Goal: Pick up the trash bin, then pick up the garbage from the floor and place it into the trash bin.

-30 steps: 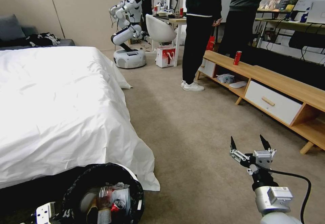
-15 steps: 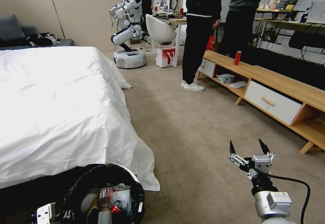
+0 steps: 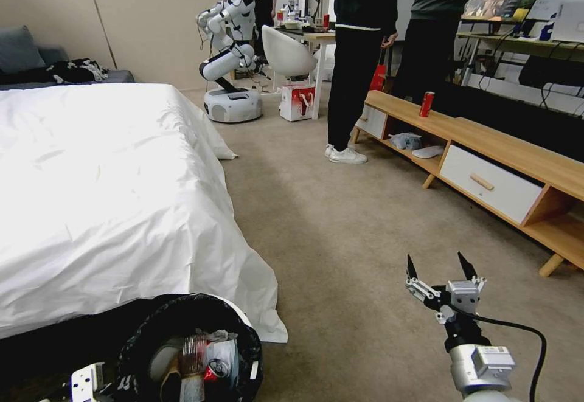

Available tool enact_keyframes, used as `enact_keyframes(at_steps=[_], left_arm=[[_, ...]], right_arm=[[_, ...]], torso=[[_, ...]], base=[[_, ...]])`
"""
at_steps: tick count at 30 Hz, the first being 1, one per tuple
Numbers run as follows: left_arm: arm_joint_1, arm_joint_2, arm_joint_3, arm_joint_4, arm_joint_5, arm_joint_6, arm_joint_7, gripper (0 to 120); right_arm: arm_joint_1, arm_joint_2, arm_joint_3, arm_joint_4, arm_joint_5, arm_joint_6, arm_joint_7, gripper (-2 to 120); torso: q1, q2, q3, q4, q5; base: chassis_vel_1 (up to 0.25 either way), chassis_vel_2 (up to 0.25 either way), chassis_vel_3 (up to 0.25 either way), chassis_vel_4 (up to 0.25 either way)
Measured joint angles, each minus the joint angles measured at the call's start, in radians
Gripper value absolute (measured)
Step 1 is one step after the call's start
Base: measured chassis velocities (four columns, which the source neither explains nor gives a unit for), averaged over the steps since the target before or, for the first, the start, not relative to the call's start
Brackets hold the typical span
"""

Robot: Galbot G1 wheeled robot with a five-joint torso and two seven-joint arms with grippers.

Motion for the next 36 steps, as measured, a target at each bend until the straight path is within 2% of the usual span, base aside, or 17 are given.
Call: enact_keyframes(at_steps=[21,36], left_arm=[[-0.014,-0.006,-0.003,0.015,-0.008,-0.001,0.006,0],[-0.016,-0.004,-0.004,0.023,-0.015,0.001,0.008,0]], right_arm=[[0.006,-0.002,-0.007,-0.03,-0.006,0.059,-0.004,100],[0.021,-0.008,-0.015,-0.039,-0.002,0.062,-0.006,100]], torso=[[0.0,0.0,0.0,0.0,0.0],[0.0,0.0,0.0,0.0001,0.0]], base=[[0.0,0.0,0.0,0.0],[-0.005,-0.009,-0.009,-0.005]])
